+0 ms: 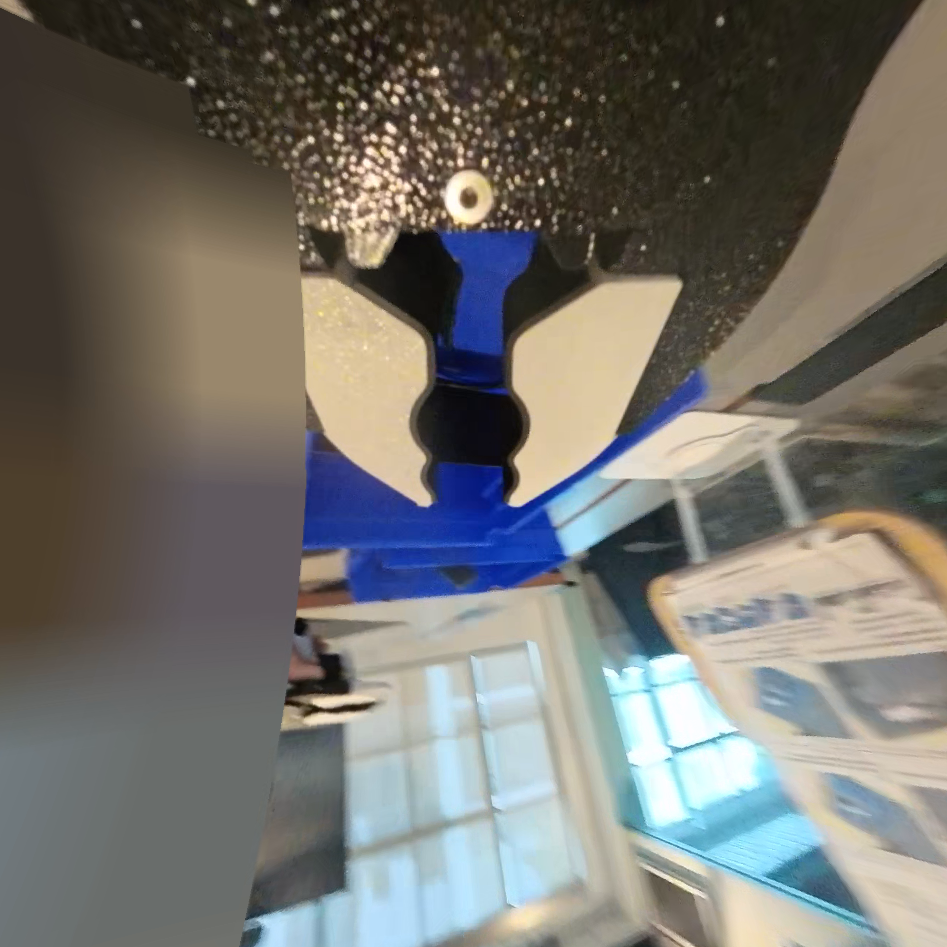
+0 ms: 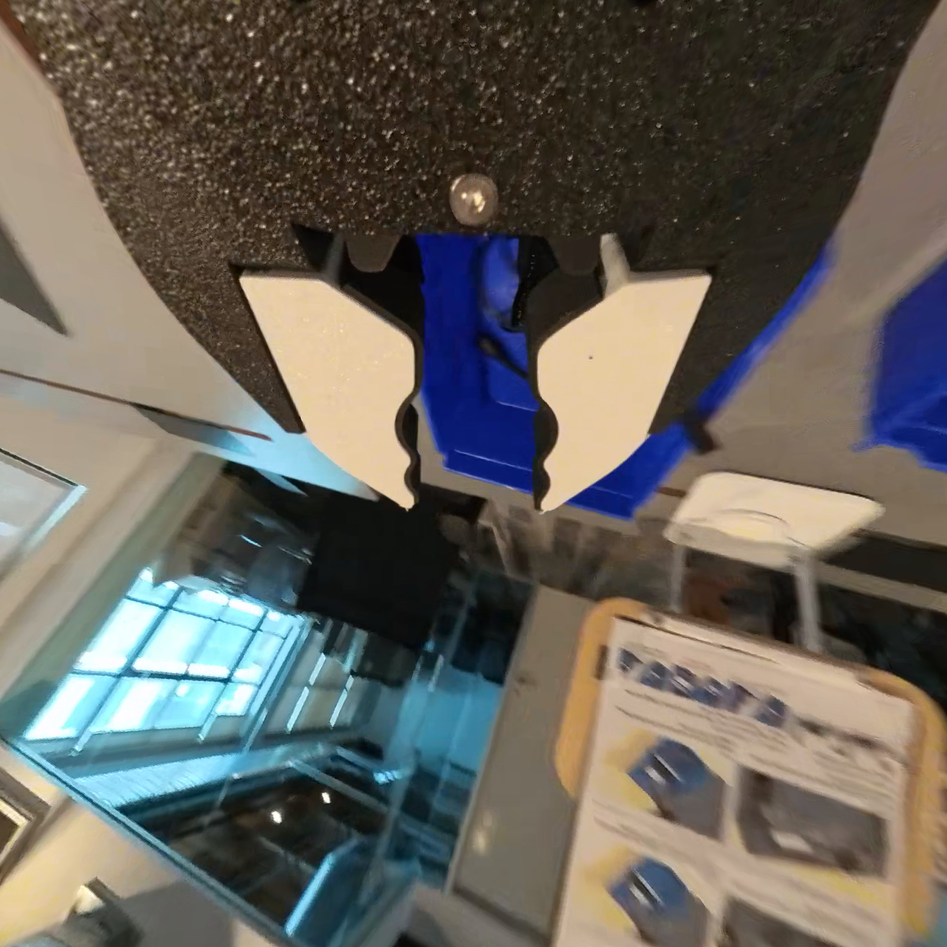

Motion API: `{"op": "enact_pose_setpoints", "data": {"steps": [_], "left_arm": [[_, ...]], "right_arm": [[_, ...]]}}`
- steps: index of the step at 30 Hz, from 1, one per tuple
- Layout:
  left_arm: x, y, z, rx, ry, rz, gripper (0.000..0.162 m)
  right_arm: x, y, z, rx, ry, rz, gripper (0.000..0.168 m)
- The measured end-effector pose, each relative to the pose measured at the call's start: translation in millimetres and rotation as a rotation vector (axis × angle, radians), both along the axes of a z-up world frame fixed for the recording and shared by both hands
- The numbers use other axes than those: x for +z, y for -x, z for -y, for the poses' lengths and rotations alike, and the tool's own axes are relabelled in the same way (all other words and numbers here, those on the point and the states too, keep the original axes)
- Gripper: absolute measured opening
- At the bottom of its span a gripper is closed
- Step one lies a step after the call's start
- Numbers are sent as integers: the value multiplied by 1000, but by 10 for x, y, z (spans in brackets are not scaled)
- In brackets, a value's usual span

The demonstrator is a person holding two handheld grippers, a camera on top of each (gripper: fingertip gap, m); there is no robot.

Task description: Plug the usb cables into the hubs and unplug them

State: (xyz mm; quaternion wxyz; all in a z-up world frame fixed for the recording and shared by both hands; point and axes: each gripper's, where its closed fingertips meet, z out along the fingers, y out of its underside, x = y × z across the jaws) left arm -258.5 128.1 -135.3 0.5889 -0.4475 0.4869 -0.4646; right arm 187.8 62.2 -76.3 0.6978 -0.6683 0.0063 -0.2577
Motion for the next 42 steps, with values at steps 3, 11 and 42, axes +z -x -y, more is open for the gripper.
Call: {"op": "enact_pose_setpoints", "data": {"steps": [3,11,42], "left_arm": [[73,192,-432,239,47,125,23],[-71,580,-1008,644,34,206,18],[-451,495,-1278,883,-80,24,10]], "right_arm": [[-198,-650,-278,-77,214,-6,48],[-1403,-1347,-807,-48,813,-296,82],[-615,-975,-835,79,901,-733,4]]}}
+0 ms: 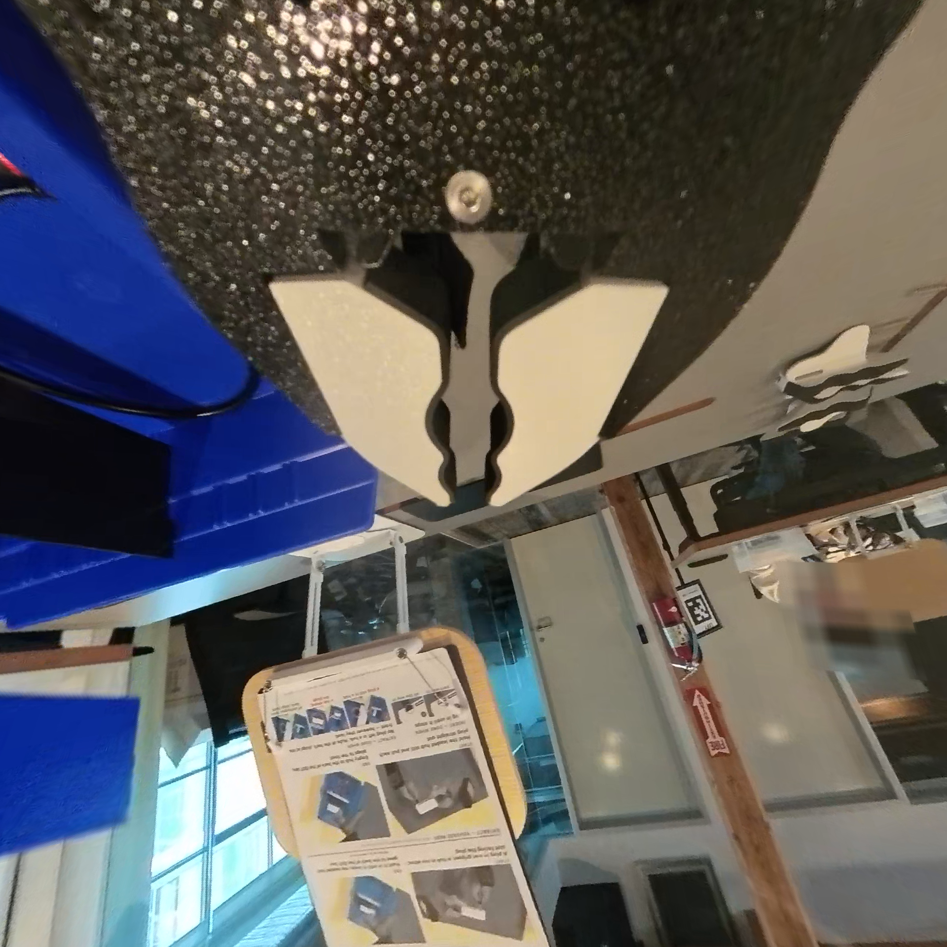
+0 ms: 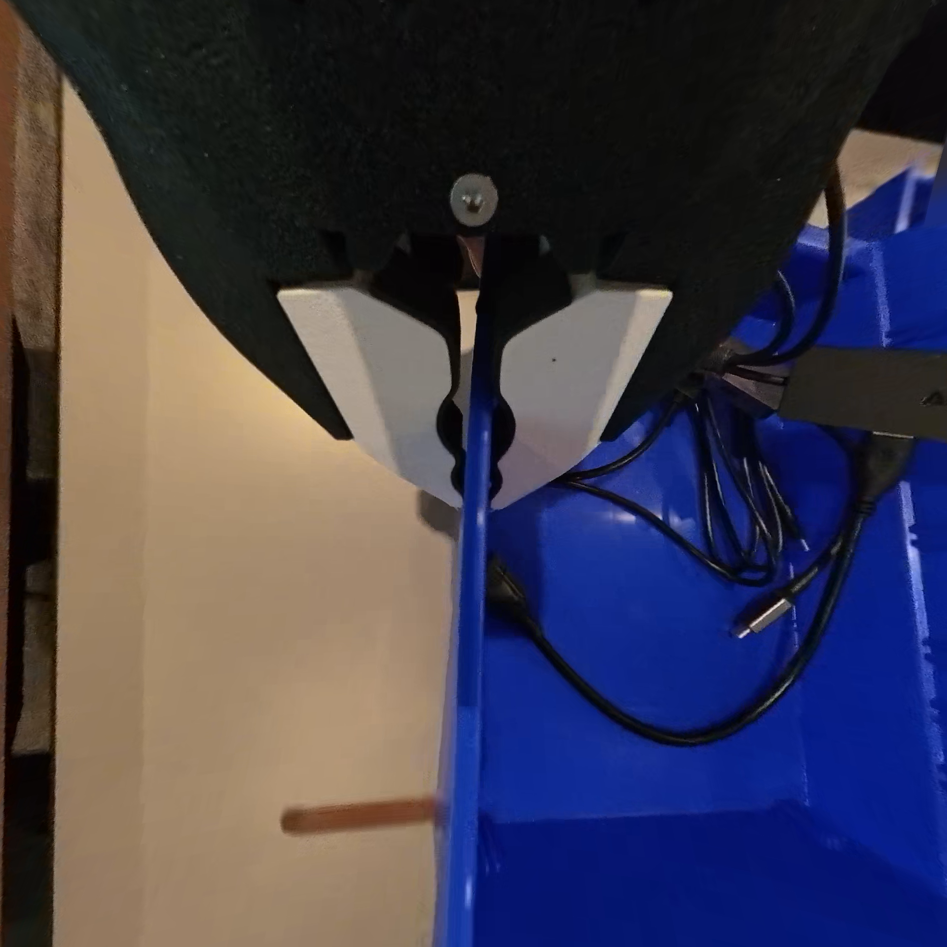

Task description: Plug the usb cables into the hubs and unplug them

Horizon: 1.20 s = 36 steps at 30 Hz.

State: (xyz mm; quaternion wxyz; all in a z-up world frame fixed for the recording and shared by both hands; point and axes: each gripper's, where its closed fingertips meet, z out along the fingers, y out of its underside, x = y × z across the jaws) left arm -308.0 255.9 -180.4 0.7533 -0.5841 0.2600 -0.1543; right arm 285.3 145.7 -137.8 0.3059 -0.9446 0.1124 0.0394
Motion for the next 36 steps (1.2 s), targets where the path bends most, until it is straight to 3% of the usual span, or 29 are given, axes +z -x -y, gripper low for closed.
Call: {"op": "enact_pose_setpoints", "data": {"steps": [8,11,13,18,23,30,36], "left_arm": [[160,482,-130,325,-95,-10,13],[274,969,-178,547,-145,-20,0],[286,1346,-223,694,-144,3,0],[212,2057,-242,859,-76,196,0],[270,2427,-117,958,-102,291,0],[279,2647,-56,1001,-105,355,0],[447,2416,-57,946,-179,238,0]], "right_arm": [[933,1520,-641,318,-92,-30,5],[1028,2412,-1075,470,-100,-40,5],[987,3098,-1402,562,-102,-58,5],[638,4676,-2142,713,-103,-74,5],[7,5679,-2593,796,-24,-81,5],[-858,5949,-2941,707,68,-15,5],[-1212,5969,-2988,690,99,-37,6]]}}
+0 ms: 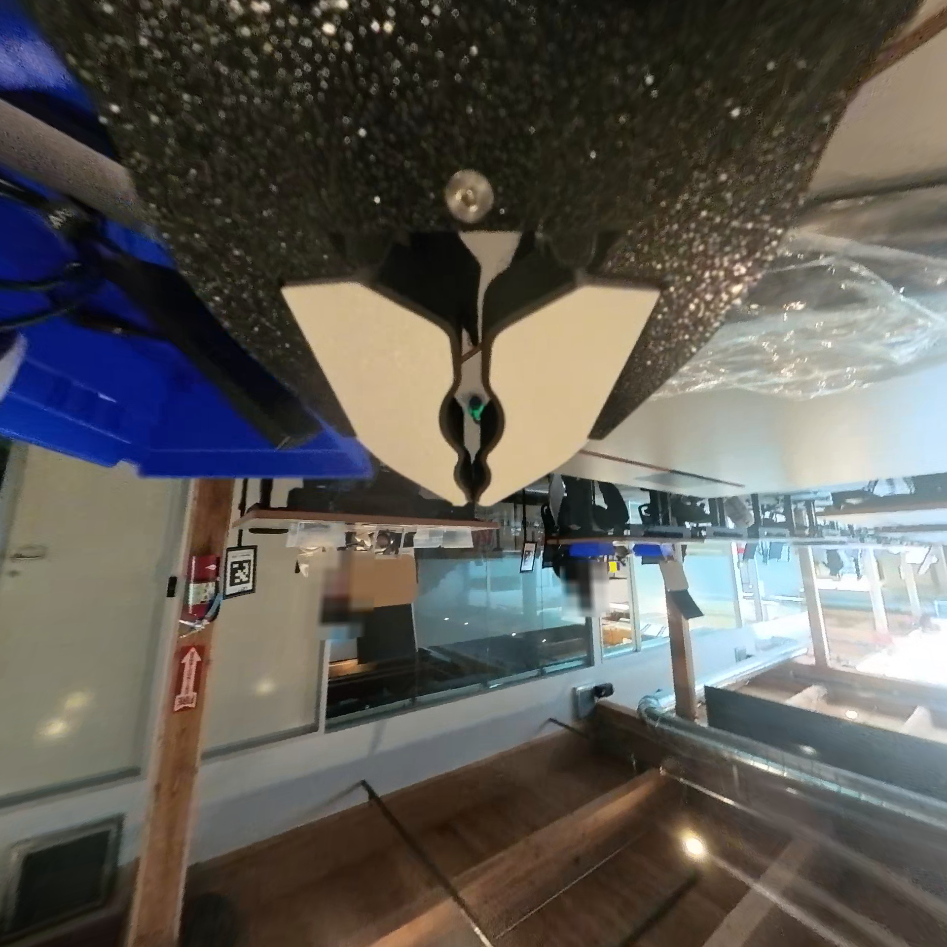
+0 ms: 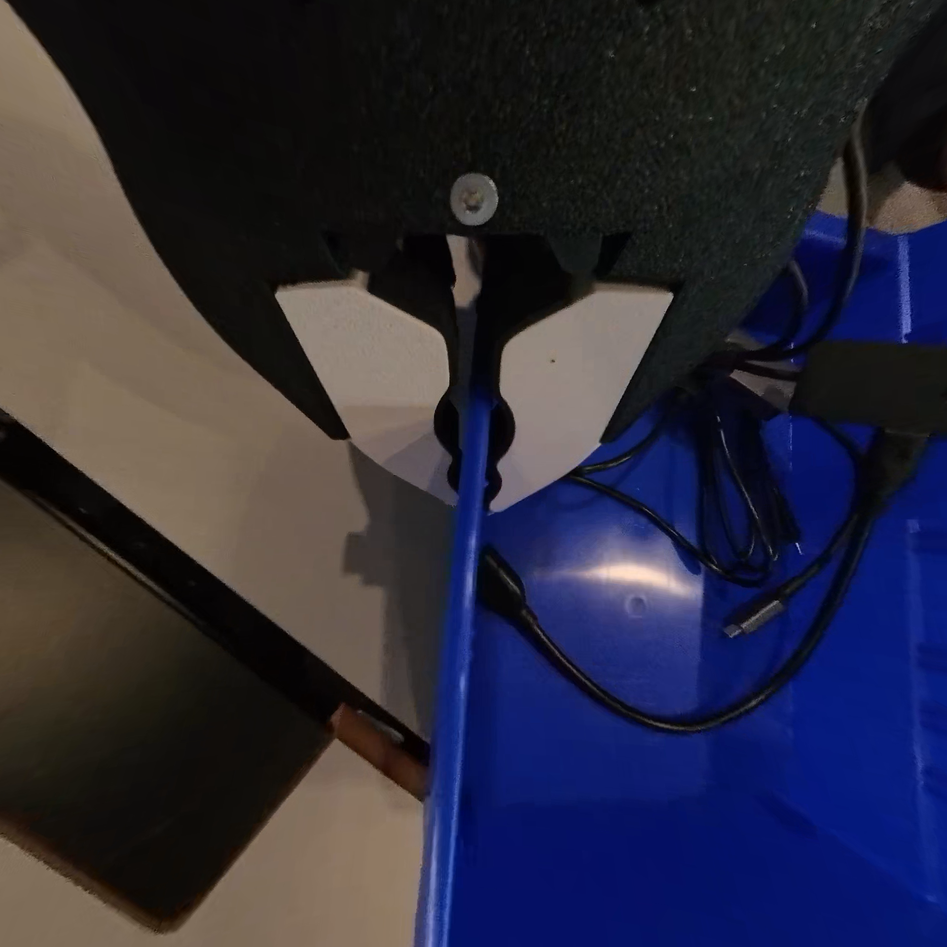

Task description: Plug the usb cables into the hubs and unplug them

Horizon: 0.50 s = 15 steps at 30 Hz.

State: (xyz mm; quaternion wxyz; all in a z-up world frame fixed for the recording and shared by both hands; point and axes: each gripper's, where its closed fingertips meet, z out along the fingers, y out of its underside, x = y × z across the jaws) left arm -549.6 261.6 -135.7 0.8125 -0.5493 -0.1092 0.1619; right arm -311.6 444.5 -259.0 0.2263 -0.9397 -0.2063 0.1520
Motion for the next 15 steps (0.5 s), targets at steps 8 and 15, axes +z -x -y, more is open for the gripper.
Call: {"op": "enact_pose_setpoints", "data": {"steps": [8,15], "left_arm": [[-52,-343,-158,-81,187,-163,0],[-177,-788,-265,-349,345,-120,52]], "right_arm": [[344,-76,20,114,-221,18,88],[1287,-360,1247,336,-408,-252,88]]}}
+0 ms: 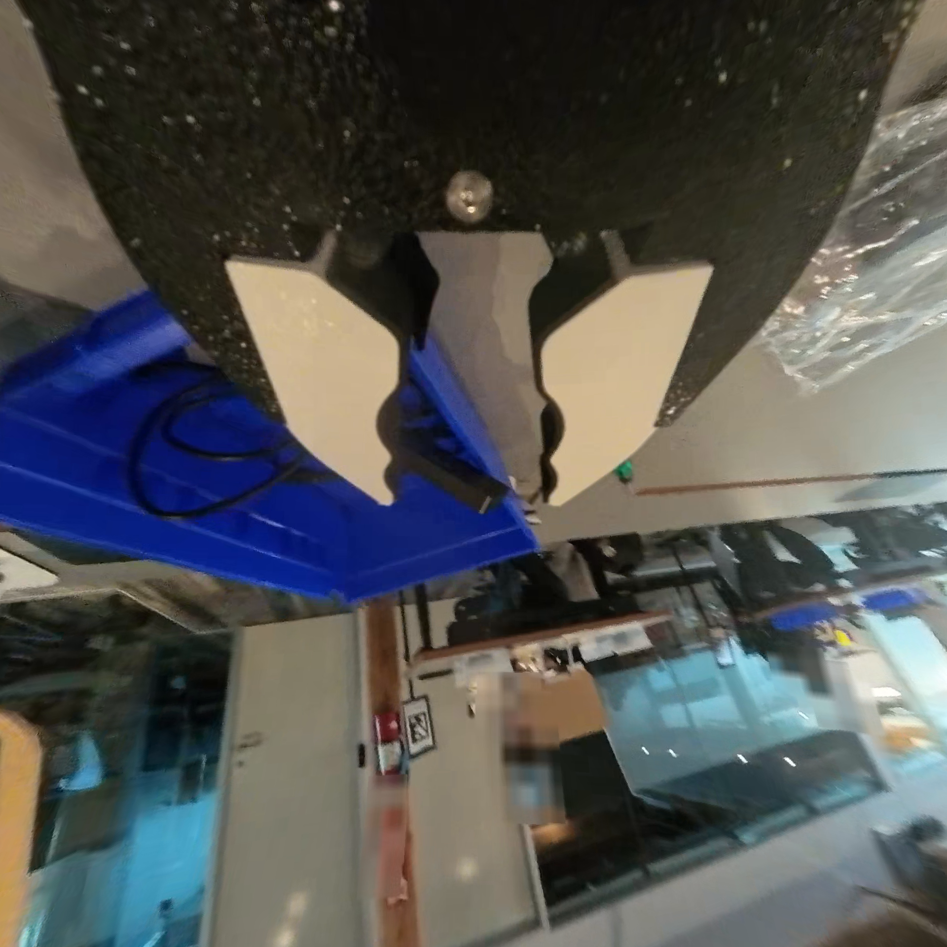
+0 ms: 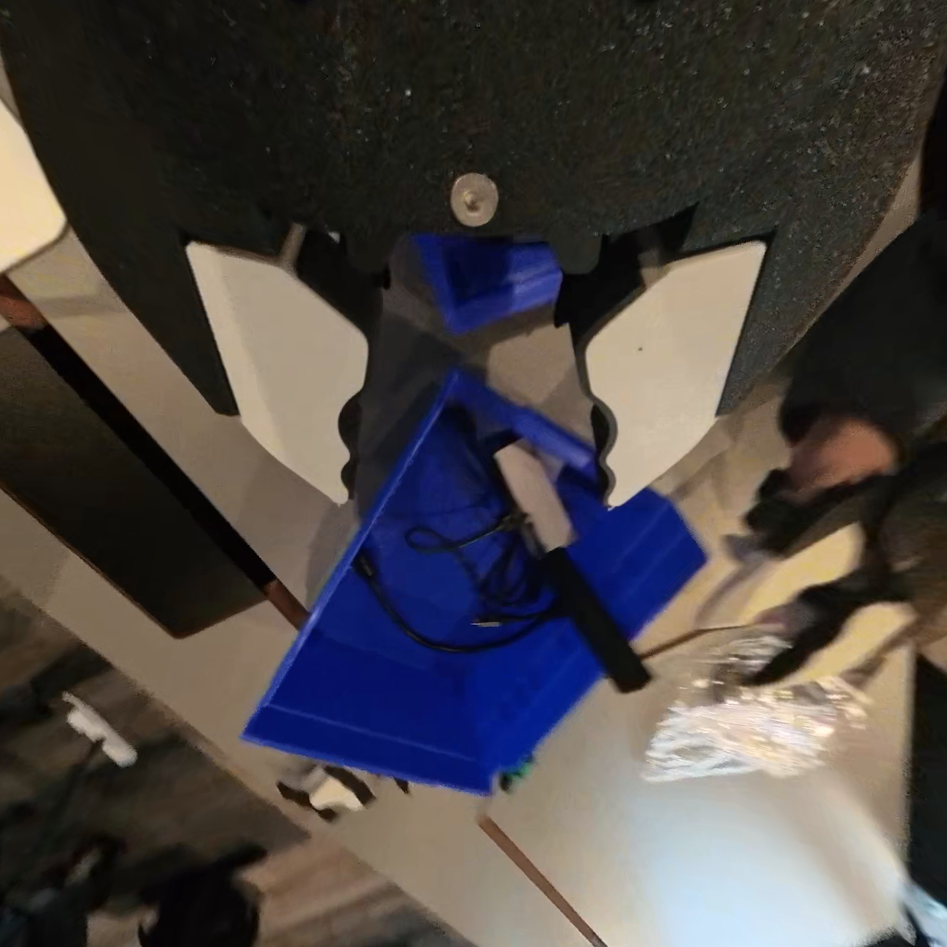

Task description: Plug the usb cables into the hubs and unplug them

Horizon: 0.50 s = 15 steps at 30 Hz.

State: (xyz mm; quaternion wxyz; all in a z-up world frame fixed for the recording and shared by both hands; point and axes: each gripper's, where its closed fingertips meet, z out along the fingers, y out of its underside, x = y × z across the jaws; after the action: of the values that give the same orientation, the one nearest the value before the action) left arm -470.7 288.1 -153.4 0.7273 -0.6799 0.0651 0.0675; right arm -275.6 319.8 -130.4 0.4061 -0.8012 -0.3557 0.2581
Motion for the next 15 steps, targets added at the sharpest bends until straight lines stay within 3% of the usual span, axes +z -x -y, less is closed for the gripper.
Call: {"op": "enact_pose_setpoints", "data": {"steps": [3,5,10,15], "left_arm": [[-208,-44,-78,-30,144,17,76],[-384,-82,-122,-46,247,7,83],[-569,74,-123,74,354,-148,81],[-505,500,-107,321,310,-302,61]], "right_arm": [[302,-349,676,33,-96,-103,84],[428,-632,1057,13,-159,-149,80],[434,-1365,1717,-164,-260,-170,61],[70,-1951,2004,-358,-221,-98,66]]}}
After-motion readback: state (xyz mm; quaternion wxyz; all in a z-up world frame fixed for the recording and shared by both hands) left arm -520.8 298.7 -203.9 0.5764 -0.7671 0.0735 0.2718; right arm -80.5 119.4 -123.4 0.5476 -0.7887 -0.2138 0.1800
